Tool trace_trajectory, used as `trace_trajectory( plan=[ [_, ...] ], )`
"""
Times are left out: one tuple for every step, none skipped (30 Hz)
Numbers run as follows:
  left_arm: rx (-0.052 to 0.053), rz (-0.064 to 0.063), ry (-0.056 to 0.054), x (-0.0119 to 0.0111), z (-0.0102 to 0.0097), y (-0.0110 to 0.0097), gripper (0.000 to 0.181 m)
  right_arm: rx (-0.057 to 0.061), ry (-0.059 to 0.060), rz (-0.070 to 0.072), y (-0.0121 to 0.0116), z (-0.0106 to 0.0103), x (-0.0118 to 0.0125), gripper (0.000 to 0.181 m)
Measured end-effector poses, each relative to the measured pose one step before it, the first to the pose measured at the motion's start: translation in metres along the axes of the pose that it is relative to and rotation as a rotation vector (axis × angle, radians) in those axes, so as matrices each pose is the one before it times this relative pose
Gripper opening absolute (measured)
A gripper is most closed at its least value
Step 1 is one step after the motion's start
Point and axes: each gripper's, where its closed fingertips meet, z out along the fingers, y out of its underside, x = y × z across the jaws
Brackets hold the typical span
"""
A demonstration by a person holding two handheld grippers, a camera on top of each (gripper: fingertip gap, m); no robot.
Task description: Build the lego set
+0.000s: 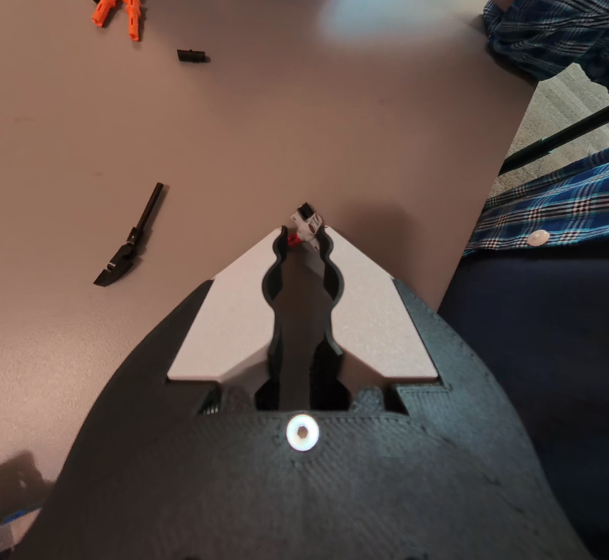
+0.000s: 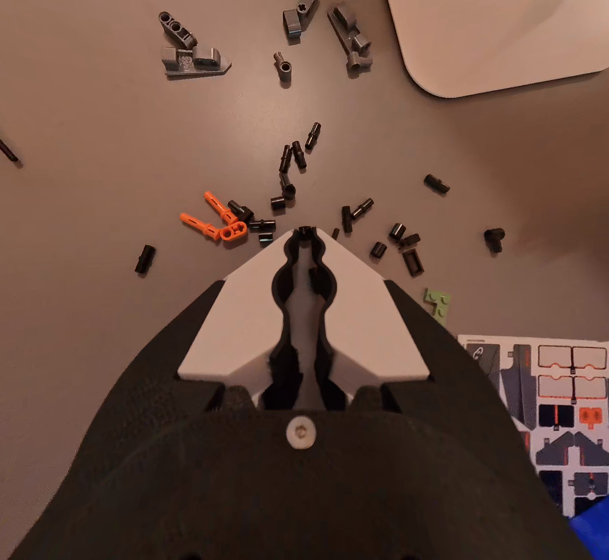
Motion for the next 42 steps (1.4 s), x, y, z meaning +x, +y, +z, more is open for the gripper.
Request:
trace_trajectory(
  plan=[
    [0.0001,0.0011,0.0000,-0.00013,-0.00031,0.00030,0.019,-0.0002,-0.0020,0.0086,0.00173,-0.00132,-0.00097,0.004],
    [-0.0001,0.0009,0.0000,-0.00021,-0.00045,0.00026,0.019,0.0015,-0.0045,0.0090,0.00170,-0.00193,-0.00189,0.004],
    [-0.0003,0.0006,0.0002,-0.00019,-0.00039,0.00035,0.019,0.0059,-0.0066,0.0108,0.00123,-0.00268,-0.00289,0.004],
    [-0.0004,0.0011,-0.0003,-0.00027,-0.00046,0.00030,0.019,0.0050,-0.0026,0.0100,0.00149,-0.00301,-0.00279,0.004],
    [0.0004,0.0014,0.0001,-0.00018,-0.00036,0.00030,0.019,0.0012,0.0007,0.0067,0.00213,-0.00330,-0.00294,0.004],
    [0.0002,0.0002,0.0019,0.00005,-0.00028,0.00034,0.019,0.0038,-0.0030,0.0067,0.00164,-0.00358,-0.00423,0.004],
    [-0.0001,0.0002,0.0013,-0.00009,-0.00035,0.00027,0.019,0.0068,-0.0086,0.0051,0.00099,-0.00376,-0.00587,0.004],
    [0.0005,0.0014,0.0005,-0.00014,-0.00026,0.00019,0.019,0.0045,-0.0093,0.0030,0.00097,-0.00354,-0.00688,0.004],
    [0.0006,0.0006,0.0011,0.00005,-0.00019,0.00012,0.019,0.0035,-0.0076,-0.0004,0.00107,-0.00356,-0.00723,0.004],
    [0.0002,0.0008,0.0011,0.00002,0.00001,0.00009,0.019,0.0057,-0.0110,-0.0011,0.00050,-0.00331,-0.00813,0.004],
    [-0.0003,0.0019,0.0001,0.00012,-0.00006,0.00004,0.019,0.0107,-0.0185,-0.0041,-0.00058,-0.00303,-0.01001,0.004],
    [-0.0004,0.0022,-0.0006,0.00005,-0.00002,0.00016,0.019,0.0124,-0.0203,-0.0088,-0.00101,-0.00228,-0.01097,0.004],
    [-0.0003,0.0014,0.0006,0.00007,-0.00004,0.00010,0.019,-0.0006,-0.0107,-0.0040,0.00057,-0.00105,-0.00941,0.004],
    [-0.0005,0.0007,0.0029,0.00043,-0.00005,0.00012,0.019,-0.0093,-0.0091,-0.0049,0.00180,-0.00004,-0.00888,0.004],
    [-0.0010,-0.0004,0.0023,0.00035,-0.00007,0.00014,0.019,-0.0050,-0.0129,-0.0055,0.00123,0.00041,-0.00915,0.004],
    [-0.0012,0.0005,0.0025,0.00032,-0.00009,0.00017,0.019,0.0036,-0.0165,-0.0067,-0.00017,0.00031,-0.00921,0.004],
    [-0.0015,0.0003,0.0038,0.00040,-0.00002,0.00022,0.019,0.0064,-0.0145,-0.0082,-0.00083,0.00028,-0.00849,0.004],
    [-0.0029,0.0007,0.0050,0.00046,-0.00010,0.00037,0.019,0.0003,-0.0143,-0.0088,-0.00027,0.00052,-0.00775,0.004],
    [-0.0049,-0.0003,0.0067,0.00046,-0.00024,0.00037,0.019,-0.0033,-0.0129,-0.0145,0.00013,0.00080,-0.00713,0.004],
    [-0.0063,-0.0009,0.0098,0.00069,-0.00031,0.00057,0.019,-0.0046,-0.0088,-0.0204,0.00026,0.00101,-0.00615,0.004],
    [-0.0087,0.0021,0.0126,0.00101,-0.00029,0.00075,0.019,-0.0082,-0.0122,-0.0198,0.00080,0.00116,-0.00593,0.004],
    [-0.0107,0.0027,0.0078,0.00012,-0.00075,0.00083,0.019,-0.0071,-0.0181,-0.0172,0.00043,0.00109,-0.00638,0.004],
    [-0.0104,0.0033,0.0037,-0.00073,-0.00093,0.00073,0.019,-0.0024,-0.0144,-0.0168,-0.00015,0.00082,-0.00531,0.004],
    [-0.0094,0.0025,0.0083,-0.00030,-0.00077,0.00068,0.019,-0.0014,-0.0140,-0.0186,-0.00042,0.00074,-0.00510,0.004],
    [-0.0089,-0.0019,0.0165,0.00090,-0.00038,0.00052,0.019,-0.0066,-0.0141,-0.0181,0.00045,0.00114,-0.00473,0.004],
    [-0.0087,-0.0067,0.0226,0.00171,-0.00011,0.00058,0.019,-0.0081,-0.0076,-0.0181,0.00064,0.00152,-0.00321,0.004],
    [-0.0069,-0.0058,0.0185,0.00120,0.00004,0.00031,0.019,-0.0058,-0.0026,-0.0192,0.00047,0.00176,-0.00208,0.004],
    [-0.0054,-0.0010,0.0135,0.00105,0.00023,0.00000,0.019,-0.0050,-0.0096,-0.0190,0.00045,0.00208,-0.00285,0.004],
    [-0.0071,-0.0005,0.0134,0.00107,0.00038,0.00012,0.019,-0.0037,-0.0044,-0.0146,0.00004,0.00231,-0.00162,0.004],
    [-0.0082,-0.0002,0.0118,0.00095,0.00036,0.00009,0.019,-0.0048,-0.0002,-0.0113,0.00008,0.00242,-0.00066,0.004],
    [-0.0074,0.0025,0.0070,0.00055,0.00026,-0.00005,0.019,-0.0084,-0.0054,-0.0143,0.00043,0.00263,-0.00130,0.004],
    [-0.0064,0.0047,0.0034,0.00038,0.00032,-0.00004,0.019,-0.0048,0.0001,-0.0172,-0.00009,0.00223,-0.00057,0.005],
    [-0.0057,0.0052,0.0018,0.00021,0.00023,-0.00010,0.019,0.0068,-0.0037,-0.0141,-0.00187,0.00126,-0.00093,0.004],
    [-0.0057,0.0052,0.0019,0.00010,0.00002,0.00008,0.019,0.0017,-0.0046,-0.0093,-0.00109,0.00076,-0.00056,0.004],
    [-0.0033,0.0032,0.0020,-0.00023,0.00004,-0.00005,0.019,-0.0015,-0.0017,-0.0074,-0.00034,0.00031,0.00014,0.004],
    [0.0005,0.0047,0.0042,0.00007,0.00031,-0.00036,0.019,0.0008,0.0013,-0.0087,-0.00013,0.00019,0.00078,0.004],
    [0.0017,0.0026,0.0061,0.00019,0.00046,-0.00062,0.019,0.0043,-0.0012,-0.0054,-0.00016,0.00023,0.00051,0.004],
    [0.0013,-0.0041,0.0031,-0.00036,0.00055,-0.00094,0.019,0.0040,-0.0019,0.0028,-0.00004,0.00006,0.00096,0.004],
    [0.0015,-0.0004,-0.0034,-0.00087,0.00029,-0.00106,0.019,0.0025,0.0014,0.0037,0.00019,-0.00019,0.00145,0.004],
    [0.0013,0.0042,-0.0050,-0.00080,0.00051,-0.00090,0.019,0.0020,0.0060,-0.0016,0.00050,-0.00044,0.00169,0.004],
    [0.0036,0.0036,-0.0061,-0.00092,0.00032,-0.00080,0.019,0.0023,0.0101,0.0022,0.00076,-0.00064,0.00261,0.004],
    [0.0072,0.0002,-0.0036,-0.00097,0.00014,-0.00103,0.019,-0.0002,0.0115,0.0143,0.00131,-0.00062,0.00346,0.004]
  ],
)
